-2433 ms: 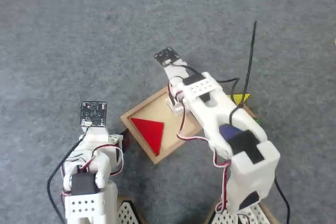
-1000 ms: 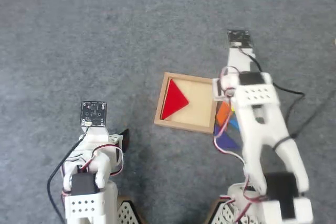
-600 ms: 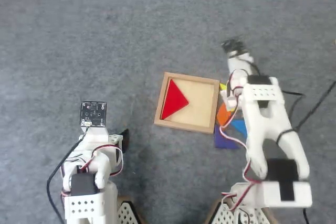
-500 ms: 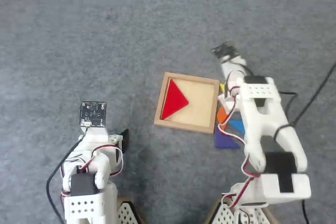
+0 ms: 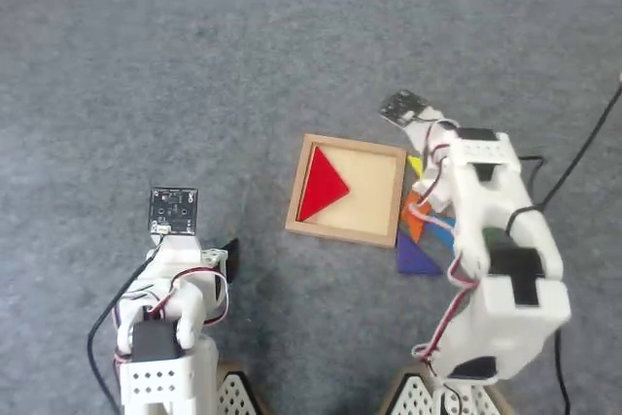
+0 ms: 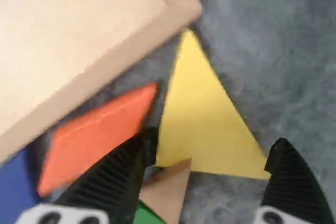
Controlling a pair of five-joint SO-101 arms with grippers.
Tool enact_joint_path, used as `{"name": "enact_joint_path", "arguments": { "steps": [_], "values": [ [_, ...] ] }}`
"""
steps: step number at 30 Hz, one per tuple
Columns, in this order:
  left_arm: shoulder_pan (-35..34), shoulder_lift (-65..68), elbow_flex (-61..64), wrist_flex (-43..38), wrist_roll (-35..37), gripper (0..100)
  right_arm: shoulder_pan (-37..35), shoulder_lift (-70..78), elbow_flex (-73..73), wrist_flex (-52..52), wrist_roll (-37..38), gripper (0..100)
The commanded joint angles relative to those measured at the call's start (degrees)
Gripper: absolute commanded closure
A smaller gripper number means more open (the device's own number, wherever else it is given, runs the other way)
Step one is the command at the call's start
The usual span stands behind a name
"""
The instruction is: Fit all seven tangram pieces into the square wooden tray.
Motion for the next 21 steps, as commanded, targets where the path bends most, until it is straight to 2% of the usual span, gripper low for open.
{"name": "enact_joint_path", "arguments": {
  "steps": [1, 4, 11, 14, 17, 21],
  "values": [
    [-0.18, -0.62, -0.66, -1.23, 0.62, 76, 2.68, 1.98, -4.66, 3.91, 5.63, 65.9],
    [-0.18, -0.62, -0.66, -1.23, 0.62, 76, 2.33, 1.89, -4.92, 7.25, 10.02, 65.9],
    [-0.18, -0.62, -0.66, -1.23, 0.62, 76, 3.21, 2.24, -6.59, 4.79, 10.55, 66.1],
    [-0.18, -0.62, -0.66, -1.23, 0.62, 76, 3.30, 2.24, -6.59, 4.35, 10.55, 72.8],
    [-0.18, -0.62, -0.66, -1.23, 0.62, 76, 3.30, 2.33, -7.82, 3.74, 2.64, 82.2],
    [-0.18, -0.62, -0.66, -1.23, 0.62, 76, 3.74, 2.33, -10.99, 3.82, -8.97, 85.1]
  ]
}}
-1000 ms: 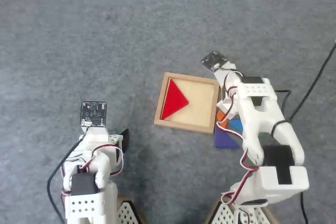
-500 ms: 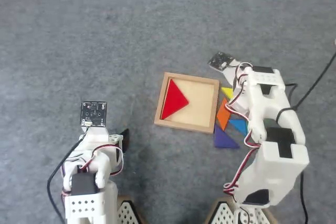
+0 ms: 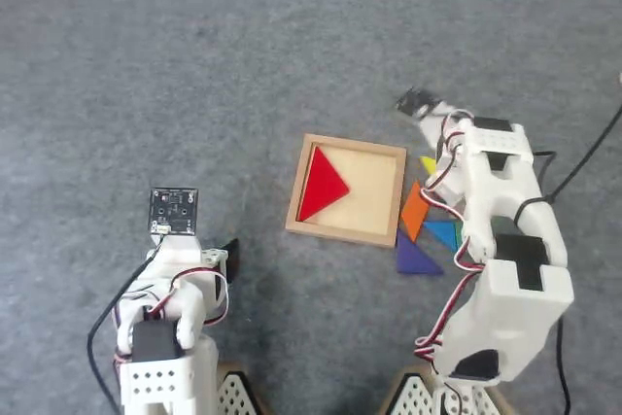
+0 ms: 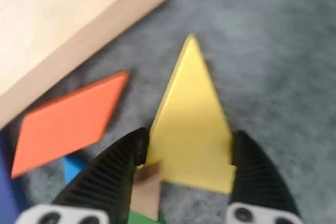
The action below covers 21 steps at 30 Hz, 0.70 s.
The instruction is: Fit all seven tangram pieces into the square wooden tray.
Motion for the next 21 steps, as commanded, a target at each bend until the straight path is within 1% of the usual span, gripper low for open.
{"name": "enact_joint_path", "arguments": {
  "steps": [1, 5, 9, 11, 12, 14, 16, 18, 21],
  "values": [
    [-0.26, -0.62, -0.66, -1.23, 0.62, 76, 1.19, -0.31, -4.22, -0.31, -9.85, 85.3],
    [-0.26, -0.62, -0.66, -1.23, 0.62, 76, 0.84, -0.40, -4.57, -0.22, -19.34, 85.3],
    [-0.26, -0.62, -0.66, -1.23, 0.62, 76, 1.27, -0.40, -5.36, -1.27, -26.90, 85.1],
    [-0.26, -0.62, -0.66, -1.23, 0.62, 76, 0.92, -0.40, -5.63, -1.45, -28.92, 85.1],
    [-0.26, -0.62, -0.66, -1.23, 0.62, 76, 0.75, -0.40, -5.71, -1.45, -28.75, 85.1],
    [-0.26, -0.62, -0.66, -1.23, 0.62, 76, 0.40, -0.40, -5.63, -0.66, -27.34, 85.1],
    [-0.26, -0.62, -0.66, -1.23, 0.62, 76, 0.57, -0.40, -5.71, 2.15, -23.30, 85.0],
    [-0.26, -0.62, -0.66, -1.23, 0.62, 76, 0.31, -0.40, -5.71, 5.93, -17.23, 84.4],
    [-0.26, -0.62, -0.66, -1.23, 0.62, 76, -0.22, -0.40, -5.36, 11.03, -5.45, 78.0]
  ]
}}
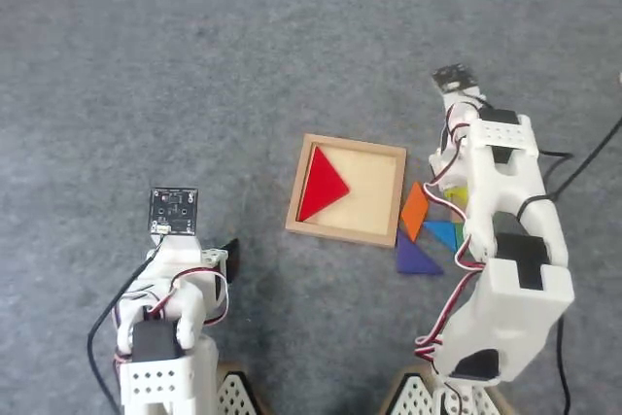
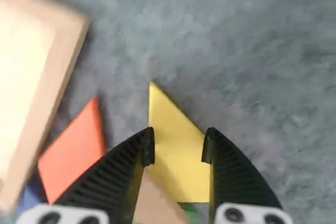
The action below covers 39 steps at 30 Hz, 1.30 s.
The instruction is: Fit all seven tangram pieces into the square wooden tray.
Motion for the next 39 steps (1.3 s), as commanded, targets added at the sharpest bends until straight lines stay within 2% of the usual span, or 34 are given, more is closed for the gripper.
{"name": "enact_joint_path", "arguments": {
  "steps": [1, 3, 10, 14, 18, 24, 29, 35, 39],
  "values": [
    [-0.26, -0.62, -0.66, -1.23, 0.62, 76, -0.22, -0.75, -2.55, 6.20, 13.80, 75.7],
    [-0.26, -0.62, -0.66, -1.23, 0.62, 76, 0.04, -1.01, -2.73, 8.92, 19.34, 72.2],
    [-0.26, -0.62, -0.66, -1.23, 0.62, 76, 4.35, -5.23, -0.88, 11.82, 29.19, 70.7],
    [-0.26, -0.62, -0.66, -1.23, 0.62, 76, 6.90, -6.55, 3.96, 9.19, 37.71, 70.6],
    [-0.26, -0.62, -0.66, -1.23, 0.62, 76, 6.64, -3.74, 5.27, 3.12, 35.78, 70.6],
    [-0.26, -0.62, -0.66, -1.23, 0.62, 76, 1.71, -0.31, 5.19, 2.68, 34.81, 70.6],
    [-0.26, -0.62, -0.66, -1.23, 0.62, 76, 0.31, -0.66, 5.10, -1.80, 29.10, 70.6],
    [-0.26, -0.62, -0.66, -1.23, 0.62, 76, -2.07, -0.75, 5.10, -2.07, 24.35, 70.6],
    [-0.26, -0.62, -0.66, -1.23, 0.62, 76, -3.47, -0.48, 4.57, -2.95, 16.62, 71.0]
  ]
}}
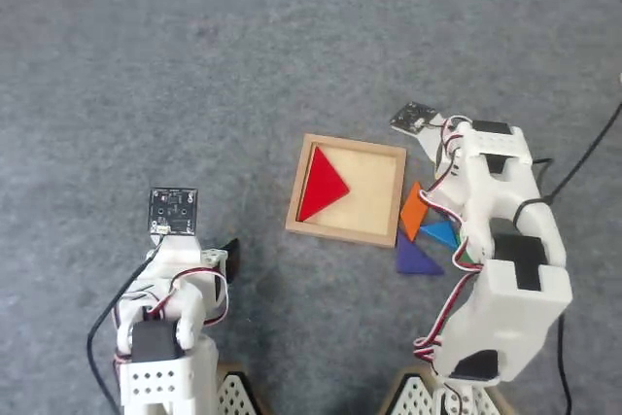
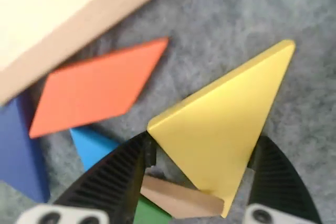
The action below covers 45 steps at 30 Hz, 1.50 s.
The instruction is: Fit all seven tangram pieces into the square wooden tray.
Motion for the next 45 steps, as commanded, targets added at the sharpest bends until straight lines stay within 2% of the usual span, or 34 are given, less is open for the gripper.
{"name": "enact_joint_path", "arguments": {
  "steps": [1, 19, 23, 33, 37, 41, 45],
  "values": [
    [-0.26, -0.62, -0.66, -1.23, 0.62, 76, -2.33, -0.04, -1.58, -1.36, -7.30, 71.0],
    [-0.26, -0.62, -0.66, -1.23, 0.62, 76, -2.68, -0.40, -7.21, -0.48, -34.29, 70.6],
    [-0.26, -0.62, -0.66, -1.23, 0.62, 76, -3.12, -0.40, -7.56, -0.57, -38.42, 70.6],
    [-0.26, -0.62, -0.66, -1.23, 0.62, 76, -4.70, 0.13, -7.65, -3.12, -38.95, 70.5],
    [-0.26, -0.62, -0.66, -1.23, 0.62, 76, -5.49, 0.13, -8.18, -3.91, -38.77, 64.8],
    [-0.26, -0.62, -0.66, -1.23, 0.62, 76, -5.76, 0.22, -8.44, -4.09, -33.49, 64.0],
    [-0.26, -0.62, -0.66, -1.23, 0.62, 76, -5.67, 0.31, -8.26, -4.09, -32.35, 64.7]
  ]
}}
